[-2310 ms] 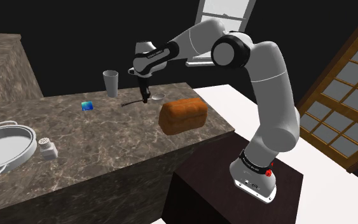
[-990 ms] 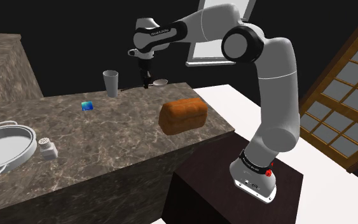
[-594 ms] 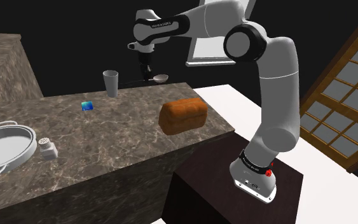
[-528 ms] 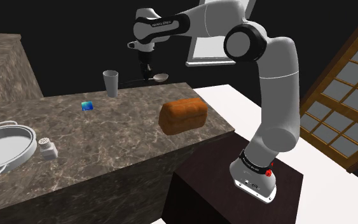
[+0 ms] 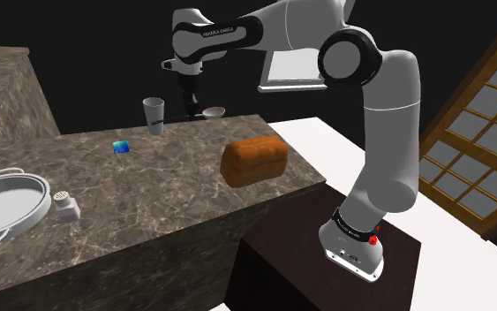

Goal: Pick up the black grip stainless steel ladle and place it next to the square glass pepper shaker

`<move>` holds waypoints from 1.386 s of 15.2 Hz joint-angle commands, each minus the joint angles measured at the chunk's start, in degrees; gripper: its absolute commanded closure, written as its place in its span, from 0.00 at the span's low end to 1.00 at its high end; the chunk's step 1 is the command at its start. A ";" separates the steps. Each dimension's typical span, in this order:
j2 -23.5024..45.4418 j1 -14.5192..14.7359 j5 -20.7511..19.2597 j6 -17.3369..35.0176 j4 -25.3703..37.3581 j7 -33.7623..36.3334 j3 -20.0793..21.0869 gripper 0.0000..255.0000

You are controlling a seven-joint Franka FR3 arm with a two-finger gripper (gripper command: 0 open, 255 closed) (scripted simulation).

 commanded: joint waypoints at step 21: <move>2.50 14.92 -1.04 2.92 0.46 20.21 5.59 1.00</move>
